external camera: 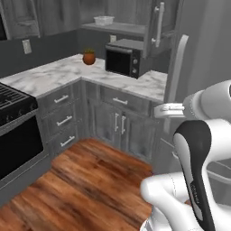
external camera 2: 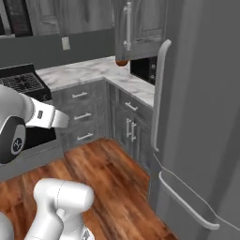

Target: Retrieve the tupperware and aluminum foil from the cabinet and place them on the dining counter near the plate with lemon wedge and carrot to prepare for storing leftovers.

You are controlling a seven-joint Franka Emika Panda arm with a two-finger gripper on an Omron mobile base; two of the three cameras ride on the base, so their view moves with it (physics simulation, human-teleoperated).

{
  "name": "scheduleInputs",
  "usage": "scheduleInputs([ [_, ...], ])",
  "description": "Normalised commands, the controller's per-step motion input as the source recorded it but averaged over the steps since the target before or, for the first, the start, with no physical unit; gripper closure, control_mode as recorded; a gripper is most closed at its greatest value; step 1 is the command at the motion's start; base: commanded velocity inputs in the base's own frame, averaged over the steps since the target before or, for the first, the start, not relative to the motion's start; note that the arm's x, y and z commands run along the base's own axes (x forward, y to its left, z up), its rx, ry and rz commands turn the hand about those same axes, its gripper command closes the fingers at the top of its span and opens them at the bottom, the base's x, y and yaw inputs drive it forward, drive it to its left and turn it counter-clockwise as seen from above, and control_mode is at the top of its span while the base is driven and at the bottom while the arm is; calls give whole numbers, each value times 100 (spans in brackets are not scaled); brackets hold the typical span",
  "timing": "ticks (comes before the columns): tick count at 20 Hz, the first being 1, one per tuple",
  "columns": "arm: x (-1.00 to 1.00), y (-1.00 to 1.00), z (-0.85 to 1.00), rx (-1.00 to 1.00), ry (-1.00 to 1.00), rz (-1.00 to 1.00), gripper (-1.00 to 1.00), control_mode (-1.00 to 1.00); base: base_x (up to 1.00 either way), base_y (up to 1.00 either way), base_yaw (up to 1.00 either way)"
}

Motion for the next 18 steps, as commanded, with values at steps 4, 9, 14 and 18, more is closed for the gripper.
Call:
scheduleInputs([
  [4,0,0,0,0,0,0,-100,100,88,59,-32],
  [9,0,0,0,0,0,0,-100,100,85,55,-32],
  [14,0,0,0,0,0,0,-100,100,81,46,-32],
  [18,0,0,0,0,0,0,-100,100,79,44,-32],
])
